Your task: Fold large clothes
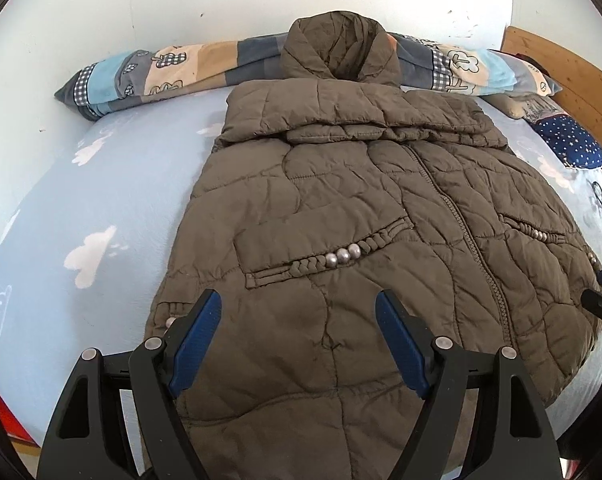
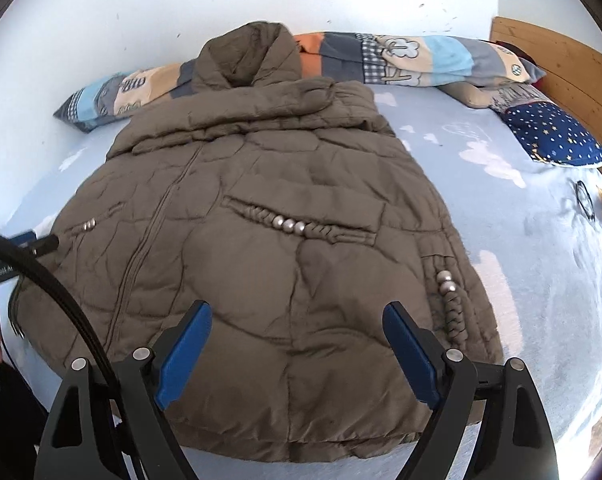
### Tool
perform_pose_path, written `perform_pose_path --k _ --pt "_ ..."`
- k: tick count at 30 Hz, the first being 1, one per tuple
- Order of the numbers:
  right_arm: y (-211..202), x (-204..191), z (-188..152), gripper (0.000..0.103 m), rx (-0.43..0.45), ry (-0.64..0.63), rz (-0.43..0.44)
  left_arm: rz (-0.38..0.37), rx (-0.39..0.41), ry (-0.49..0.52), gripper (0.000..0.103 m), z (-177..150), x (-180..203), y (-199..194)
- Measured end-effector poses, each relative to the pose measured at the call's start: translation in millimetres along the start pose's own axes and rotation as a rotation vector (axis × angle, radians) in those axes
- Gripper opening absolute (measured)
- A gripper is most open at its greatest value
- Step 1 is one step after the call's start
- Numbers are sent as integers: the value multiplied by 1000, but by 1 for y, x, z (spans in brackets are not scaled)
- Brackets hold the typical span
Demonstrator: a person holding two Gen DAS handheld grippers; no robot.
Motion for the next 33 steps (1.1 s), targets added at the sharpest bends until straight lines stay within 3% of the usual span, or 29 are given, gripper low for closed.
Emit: perform_pose_path --k 16,20,26,33 --pt "-7 5 4 91 4 58 32 -10 23 -6 78 9 -1 -4" --pt "-20 -5 12 91 3 81 75 -10 61 -6 78 31 -3 -11" --pt "-35 -29 30 91 -12 30 96 -73 132 -48 78 74 -21 -35" --pt "-64 -68 100 90 53 -8 140 -63 182 -9 78 135 -43 -64"
Point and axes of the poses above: each gripper's, at about its wrist camera, not at the fingertips, and y roughly the way its jaws point, x to its right, z to its top, the point moved 7 cm from there along y, roughly the way its jaws point, and after that the axes turned 13 degrees about y, right-handed, at the moved point
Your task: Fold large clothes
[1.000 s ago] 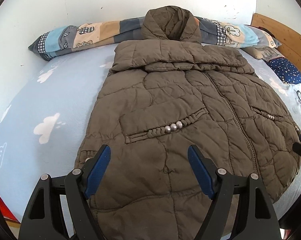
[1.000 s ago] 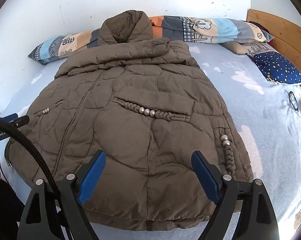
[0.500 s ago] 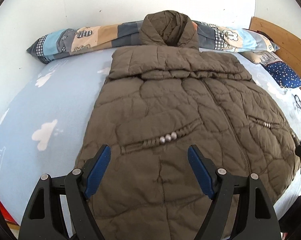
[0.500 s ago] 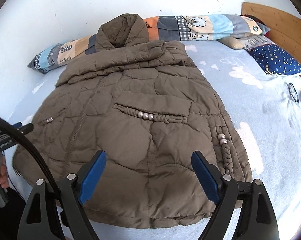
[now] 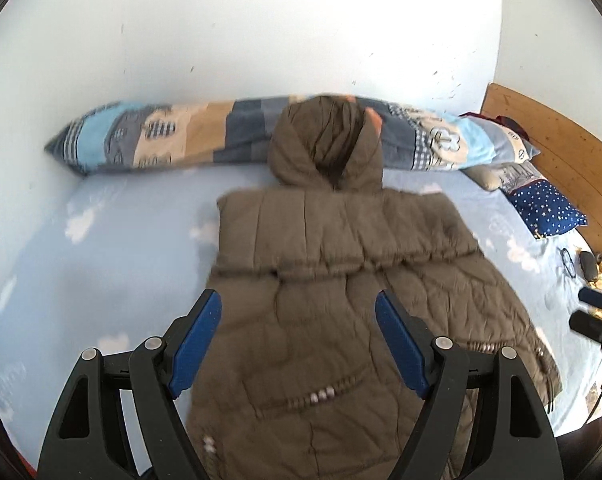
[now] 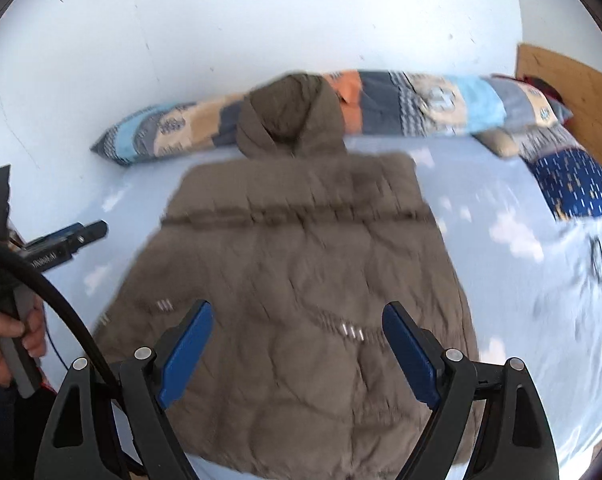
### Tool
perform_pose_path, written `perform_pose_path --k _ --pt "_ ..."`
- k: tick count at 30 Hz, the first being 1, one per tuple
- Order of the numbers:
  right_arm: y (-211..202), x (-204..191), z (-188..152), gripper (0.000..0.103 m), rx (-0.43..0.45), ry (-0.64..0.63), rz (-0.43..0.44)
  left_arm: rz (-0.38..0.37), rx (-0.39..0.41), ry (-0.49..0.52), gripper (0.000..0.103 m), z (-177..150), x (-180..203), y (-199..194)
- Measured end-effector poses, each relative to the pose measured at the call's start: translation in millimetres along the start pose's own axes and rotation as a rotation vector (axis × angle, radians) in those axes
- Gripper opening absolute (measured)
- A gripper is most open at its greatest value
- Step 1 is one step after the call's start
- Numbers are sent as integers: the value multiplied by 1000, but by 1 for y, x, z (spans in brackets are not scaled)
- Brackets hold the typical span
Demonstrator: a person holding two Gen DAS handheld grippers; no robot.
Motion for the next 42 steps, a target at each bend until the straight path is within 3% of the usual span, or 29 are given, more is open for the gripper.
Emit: perform_pose_path --k 4,8,18,24,30,42 --pt "-8 -18 47 90 27 0 24 -19 28 12 78 38 -5 -8" --pt "-10 -27 80 90 44 -17 19 -34 41 3 79 56 -7 -8" --pt "18 -21 134 91 -11 -28 31 -72 -29 -81 79 13 -37 41" --pt "67 -9 180 91 -50 11 29 -61 -93 -167 79 -2 -73 98" --pt "144 -23 238 91 -71 11 16 -36 -125 -208 79 -17 -88 138" --pt "278 -31 341 90 -38 44 -30 -13 -97 -153 79 -26 -89 151"
Point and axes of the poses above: each gripper's, at about its wrist camera, not at the fingertips, and y roughly the way its jaws point, x to its right, z to its top, the point moved 7 cm from there along y, roughly the way its jaws point, and after that the axes turned 13 degrees about y, right-handed, at the moved point
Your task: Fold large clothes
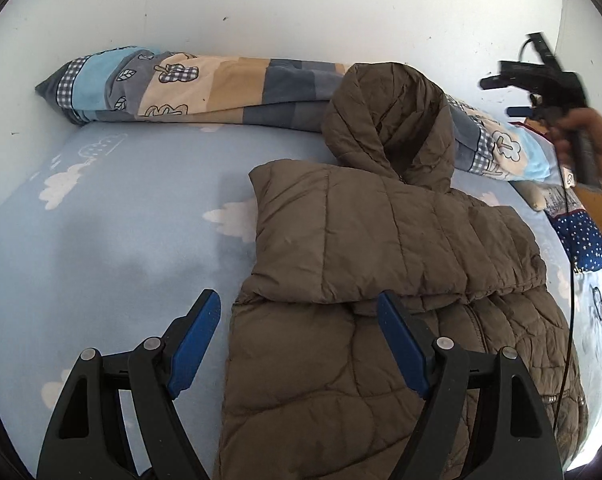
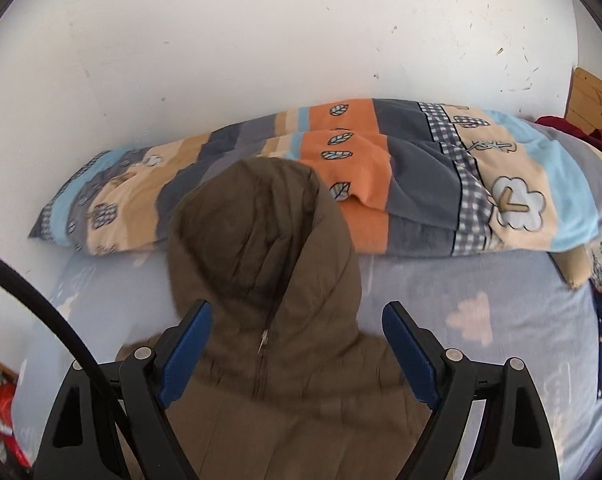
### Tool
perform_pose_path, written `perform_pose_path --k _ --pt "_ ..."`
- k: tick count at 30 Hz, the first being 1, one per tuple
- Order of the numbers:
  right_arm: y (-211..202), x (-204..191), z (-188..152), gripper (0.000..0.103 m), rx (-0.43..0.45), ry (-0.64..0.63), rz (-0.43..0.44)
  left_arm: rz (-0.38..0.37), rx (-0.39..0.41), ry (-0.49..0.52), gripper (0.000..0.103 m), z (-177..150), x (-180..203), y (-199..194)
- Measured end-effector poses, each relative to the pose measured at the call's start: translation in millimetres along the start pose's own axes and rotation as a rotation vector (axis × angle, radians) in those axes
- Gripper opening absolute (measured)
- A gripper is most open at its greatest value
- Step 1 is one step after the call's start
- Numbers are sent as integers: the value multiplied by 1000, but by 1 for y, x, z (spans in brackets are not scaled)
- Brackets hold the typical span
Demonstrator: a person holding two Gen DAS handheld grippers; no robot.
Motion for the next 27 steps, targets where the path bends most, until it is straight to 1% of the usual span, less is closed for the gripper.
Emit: perform_pose_path --k 1,3,5,7,10,13,15,16,17,18,19,20,23,27 --pt "12 1 7 90 -1 8 -5 3 -5 -3 79 -2 -2 1" --pt "34 3 17 86 -9 24 -6 2 -6 1 79 -4 -4 2" --pt "55 5 23 77 -20 37 -2 11 -12 11 79 -5 -6 5" --pt "75 6 27 74 -29 41 3 2 -20 14 79 -5 -8 9" --pt "102 9 34 74 -26 61 -1 -4 -29 -3 79 -7 -12 15" --pt "122 14 45 74 2 66 -39 -17 -43 -20 79 -9 -13 21" --pt "133 14 51 74 26 53 -48 -17 -42 -14 79 -9 -12 22" --pt "136 14 53 69 31 45 -55 -13 -43 -5 79 -9 -12 23" --pt "142 13 52 39 24 27 -61 -6 -42 3 79 -9 -12 24" --pt "148 11 50 22 2 6 -55 -1 -43 9 79 -9 -12 25" --pt "151 11 46 14 -11 -22 -73 -3 -45 7 79 -8 -12 25" --pt "148 11 43 13 -1 -37 -79 -6 -44 2 79 -8 -12 25" --pt "124 13 35 11 36 -31 -37 -21 -38 -14 79 -4 -12 22" --pt "85 14 24 10 51 -55 9 -44 -19 -17 79 9 -7 14"
Point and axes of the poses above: each gripper's, at about its wrist camera, not at the fingertips, and y roughly the way its jaws point, x to its right, z to its top, the point moved 7 cm from there along y, roughly the way its jaws point, and after that the axes turned 13 degrees about y, right-handed, at the moved point
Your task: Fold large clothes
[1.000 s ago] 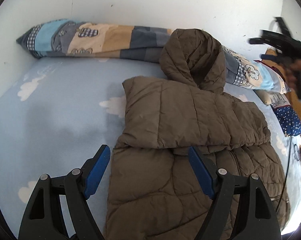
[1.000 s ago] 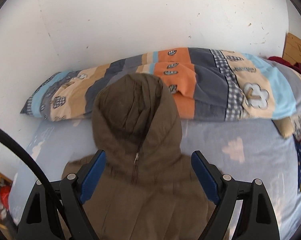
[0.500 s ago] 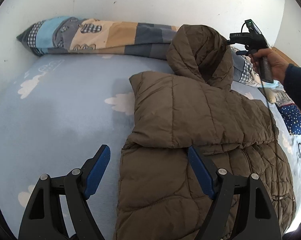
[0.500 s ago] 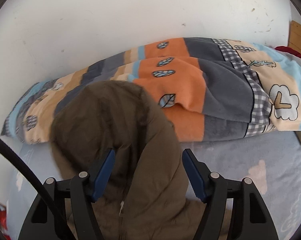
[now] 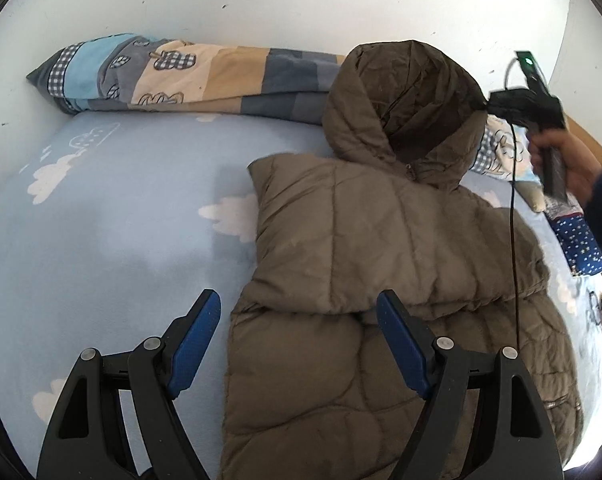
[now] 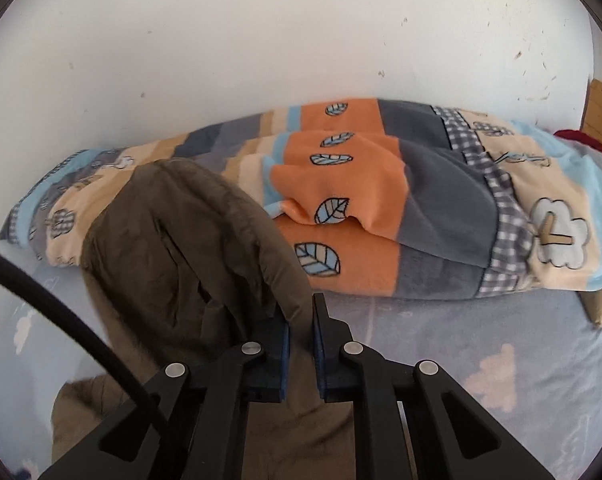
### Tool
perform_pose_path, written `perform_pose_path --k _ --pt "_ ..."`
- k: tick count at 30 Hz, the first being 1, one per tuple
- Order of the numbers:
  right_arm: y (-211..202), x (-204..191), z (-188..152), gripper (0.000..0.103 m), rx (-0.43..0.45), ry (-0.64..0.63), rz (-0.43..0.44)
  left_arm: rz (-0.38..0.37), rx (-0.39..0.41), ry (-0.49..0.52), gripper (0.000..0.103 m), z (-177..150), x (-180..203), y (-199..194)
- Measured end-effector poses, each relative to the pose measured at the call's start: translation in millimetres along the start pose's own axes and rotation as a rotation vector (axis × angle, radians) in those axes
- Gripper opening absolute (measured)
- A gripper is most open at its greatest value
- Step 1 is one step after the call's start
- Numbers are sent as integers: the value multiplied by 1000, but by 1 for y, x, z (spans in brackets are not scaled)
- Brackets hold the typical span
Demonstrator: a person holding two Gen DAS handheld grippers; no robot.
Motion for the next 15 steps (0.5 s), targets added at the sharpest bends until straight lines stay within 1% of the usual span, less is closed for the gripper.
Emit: perform_pose_path --k 1,5,6,8,10,11,12,13,15 --pt "-16 -2 -6 10 0 -14 26 -16 10 -9 79 4 2 -4" --pt "-62 -9 -22 10 16 -75 68 -52 48 -26 79 23 9 -16" --pt "-74 -10 -27 10 20 -94 66 -62 55 -36 79 33 10 -15" --pt "-90 -13 -35 10 28 -110 78 -112 60 -58 79 56 13 -7" --pt "-102 -13 -44 10 24 -126 68 -178 62 -109 80 80 17 5" --pt "-106 -12 -49 10 18 -129 66 -243 50 -151 80 92 20 15" --pt "-110 -12 -52 10 15 -127 71 -289 35 -215 80 102 21 24" --pt "-112 -12 -55 10 14 -127 71 -328 34 -264 80 108 22 29" --pt "-115 -12 -58 10 9 -131 76 -429 35 -355 80 121 25 39"
Point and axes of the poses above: each gripper's, at about its wrist camera, not at the fingertips, and y roughly the way its jaws point, x to its right, z to its top, the point moved 7 cm from there along y, roughly the way its jaws point, and after that the axes turned 13 degrees about y, right-handed, at the moved point
